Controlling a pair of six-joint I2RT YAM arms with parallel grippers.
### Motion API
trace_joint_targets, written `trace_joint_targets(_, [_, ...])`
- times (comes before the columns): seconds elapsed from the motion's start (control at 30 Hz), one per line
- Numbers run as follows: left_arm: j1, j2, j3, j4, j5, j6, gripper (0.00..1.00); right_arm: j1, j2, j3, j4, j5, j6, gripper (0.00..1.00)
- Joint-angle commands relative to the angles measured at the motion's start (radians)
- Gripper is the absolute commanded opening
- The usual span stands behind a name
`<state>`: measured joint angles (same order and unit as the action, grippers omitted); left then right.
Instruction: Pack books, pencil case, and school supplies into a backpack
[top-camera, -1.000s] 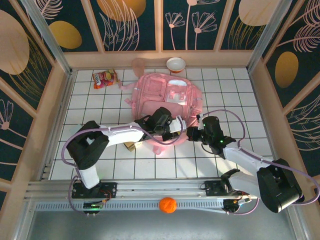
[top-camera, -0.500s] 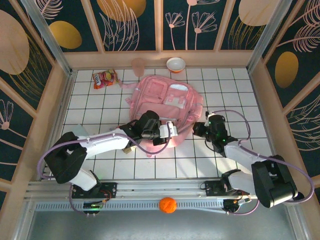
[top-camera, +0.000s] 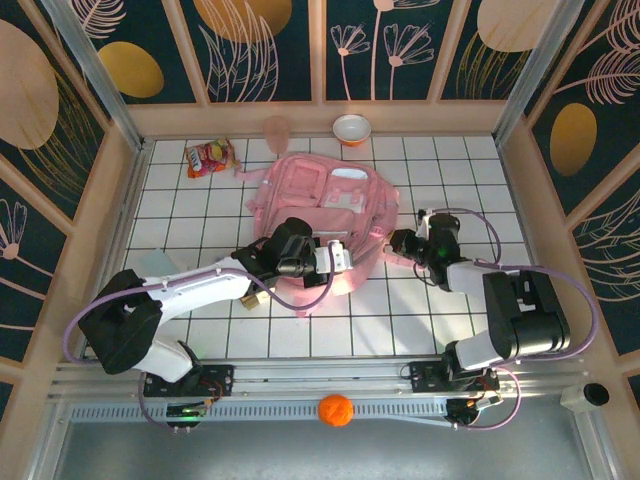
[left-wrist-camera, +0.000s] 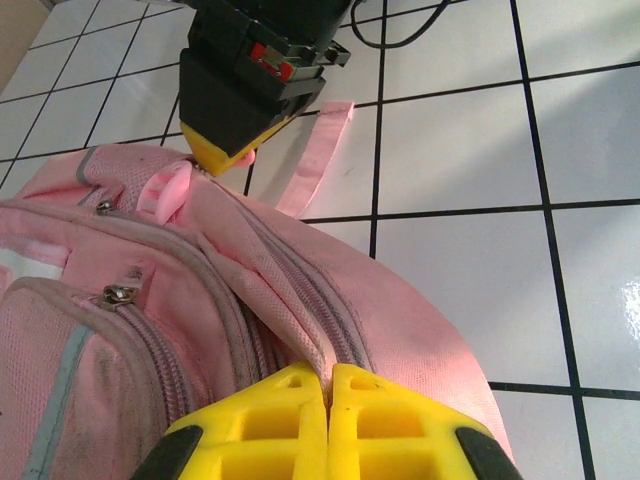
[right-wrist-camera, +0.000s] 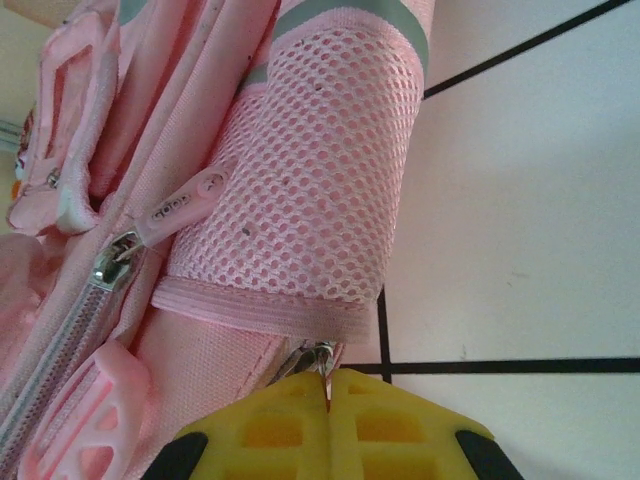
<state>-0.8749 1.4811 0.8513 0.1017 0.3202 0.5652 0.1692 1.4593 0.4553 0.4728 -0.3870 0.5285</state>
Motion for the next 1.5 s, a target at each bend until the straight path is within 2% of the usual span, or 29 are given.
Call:
trace_joint_targets(0.0, [-0.017,-0.063,-0.003,0.019,0.137,0.014,0.0,-0.059,0.018,0.035,0.077,0.147,-0.018,0.0])
trace_joint_targets(0.03, [-0.018,-0.057,-0.003,0.033,0.122,0.005,0.0,-0.06,0.016,0.034,0.078,0.132,-0.023,0.0])
trace_joint_targets(0.07, [-0.017,-0.052,-0.003,0.054,0.101,-0.011,0.06,-0.06,0.015,0.039,0.072,0.107,-0.031,0.0])
trace_joint_targets(0.13, [-0.017,-0.039,0.0,0.088,0.056,-0.037,0.32,-0.06,0.013,0.06,0.03,0.058,-0.052,0.03])
trace_joint_targets(0.17, [-0.018,-0.032,0.008,0.097,0.026,-0.052,0.47,-0.056,0.006,0.074,-0.009,0.052,-0.058,0.13])
trace_joint_targets(0.23, [-0.012,-0.028,0.022,0.096,-0.041,-0.076,0.59,-0.042,-0.025,0.095,-0.086,0.066,-0.077,0.3])
trace_joint_targets(0.3, [0.045,-0.047,0.005,0.098,-0.025,-0.089,0.63,-0.029,-0.075,0.104,-0.154,0.083,-0.09,0.36])
trace_joint_targets(0.4, [0.169,-0.094,-0.012,0.063,0.091,-0.083,0.71,0.004,-0.172,0.108,-0.241,0.106,-0.112,0.42])
trace_joint_targets(0.53, [0.2,-0.118,-0.023,-0.066,0.046,0.094,0.81,0.097,-0.285,0.1,-0.317,0.146,-0.16,0.43])
trace_joint_targets(0.67, [0.202,-0.064,-0.011,-0.148,0.006,0.204,0.82,0.203,-0.371,0.059,-0.334,0.196,-0.162,0.43])
trace_joint_targets(0.83, [0.201,0.054,0.071,-0.217,0.013,0.268,0.8,0.253,-0.452,-0.005,-0.297,0.211,-0.118,0.44])
trace_joint_targets(1.0, [0.2,0.138,0.106,-0.138,-0.024,0.273,0.78,0.26,-0.489,-0.032,-0.299,0.229,-0.107,0.44])
trace_joint_targets(1.1, [0.199,0.172,0.115,-0.09,-0.05,0.261,0.74,0.262,-0.511,-0.04,-0.296,0.231,-0.114,0.44])
trace_joint_targets(1.13, [0.199,0.181,0.116,-0.085,-0.053,0.256,0.67,0.262,-0.518,-0.043,-0.298,0.229,-0.123,0.44])
trace_joint_targets(1.23, [0.199,0.174,0.146,-0.08,-0.036,0.215,0.27,0.262,-0.548,-0.049,-0.298,0.237,-0.178,0.45])
trace_joint_targets(1.33, [0.2,0.123,0.127,-0.028,-0.011,0.181,0.06,0.259,-0.583,-0.039,-0.315,0.264,-0.274,0.46])
trace_joint_targets(1.37, [0.2,0.101,0.092,-0.006,-0.007,0.163,0.0,0.257,-0.592,-0.03,-0.324,0.27,-0.313,0.47])
trace_joint_targets(1.47, [0.206,0.055,0.081,0.009,0.028,0.125,0.0,0.235,-0.601,0.001,-0.351,0.252,-0.431,0.55])
